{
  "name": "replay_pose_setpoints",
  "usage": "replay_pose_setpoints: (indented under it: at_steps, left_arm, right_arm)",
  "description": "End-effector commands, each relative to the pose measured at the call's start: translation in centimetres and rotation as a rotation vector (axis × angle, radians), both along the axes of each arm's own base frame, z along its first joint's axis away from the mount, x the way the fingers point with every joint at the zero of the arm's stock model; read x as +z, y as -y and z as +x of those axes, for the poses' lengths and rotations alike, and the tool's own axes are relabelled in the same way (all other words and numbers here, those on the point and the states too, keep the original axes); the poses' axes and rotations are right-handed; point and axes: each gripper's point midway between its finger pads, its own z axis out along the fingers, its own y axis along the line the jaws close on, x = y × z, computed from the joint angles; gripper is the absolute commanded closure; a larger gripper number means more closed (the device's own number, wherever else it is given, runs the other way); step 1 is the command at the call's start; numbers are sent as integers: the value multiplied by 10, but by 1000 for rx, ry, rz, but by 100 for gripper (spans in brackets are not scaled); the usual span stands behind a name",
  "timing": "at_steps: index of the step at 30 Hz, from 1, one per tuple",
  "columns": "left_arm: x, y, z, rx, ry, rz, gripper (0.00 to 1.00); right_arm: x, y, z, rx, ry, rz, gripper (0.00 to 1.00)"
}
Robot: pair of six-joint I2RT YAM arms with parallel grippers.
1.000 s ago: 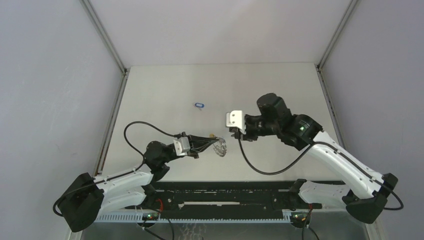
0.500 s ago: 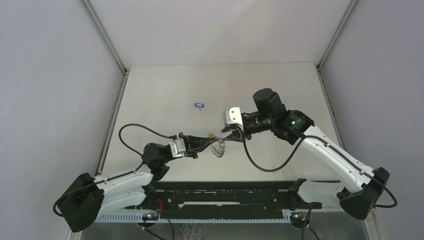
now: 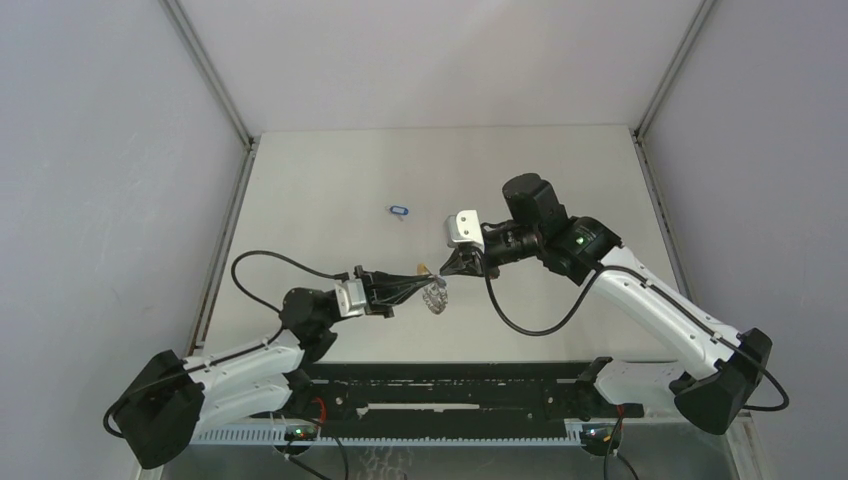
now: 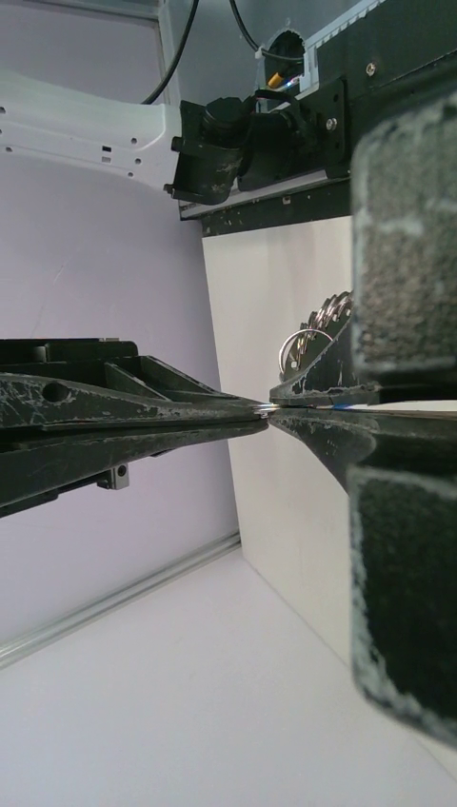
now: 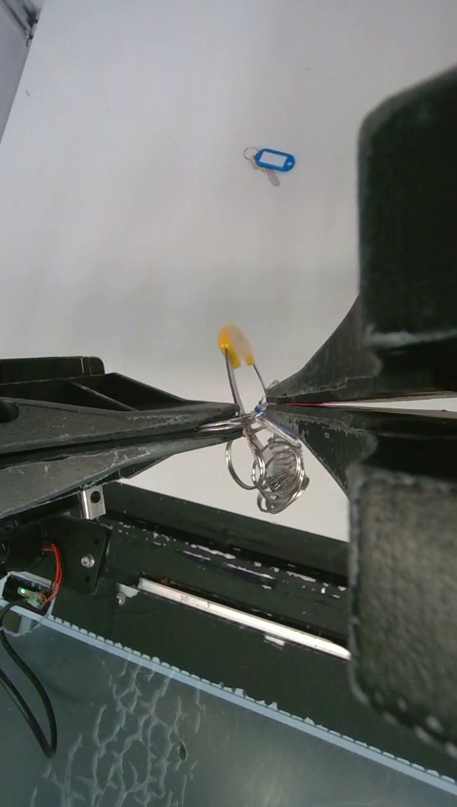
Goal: Put the keys on the keyring
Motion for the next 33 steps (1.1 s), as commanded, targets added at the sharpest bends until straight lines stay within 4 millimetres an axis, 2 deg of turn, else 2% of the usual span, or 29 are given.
replay_pose_setpoints:
  at_steps: [1, 14, 18, 22, 26, 33]
  left_arm:
    - [20, -9, -12, -16, 66, -68, 100]
    - [18, -10, -12, -17, 68, -66, 100]
    - [14, -10, -12, -16, 61, -58, 100]
    - [13, -8, -14, -29, 63, -51, 100]
    - [15, -8, -16, -46, 71, -50, 100]
    - [15, -7, -15, -41, 72, -39, 100]
  right_arm:
    - [2, -1, -3, 17, -21, 16, 100]
    - [-4, 0, -2, 6, -38, -8, 99]
    - [7, 8, -2, -17, 17, 8, 85]
    - [18, 8, -6, 5, 60, 42, 76]
    - [19, 1, -6, 30, 64, 57, 71]
    - [12, -4, -10, 71, 32, 52, 70]
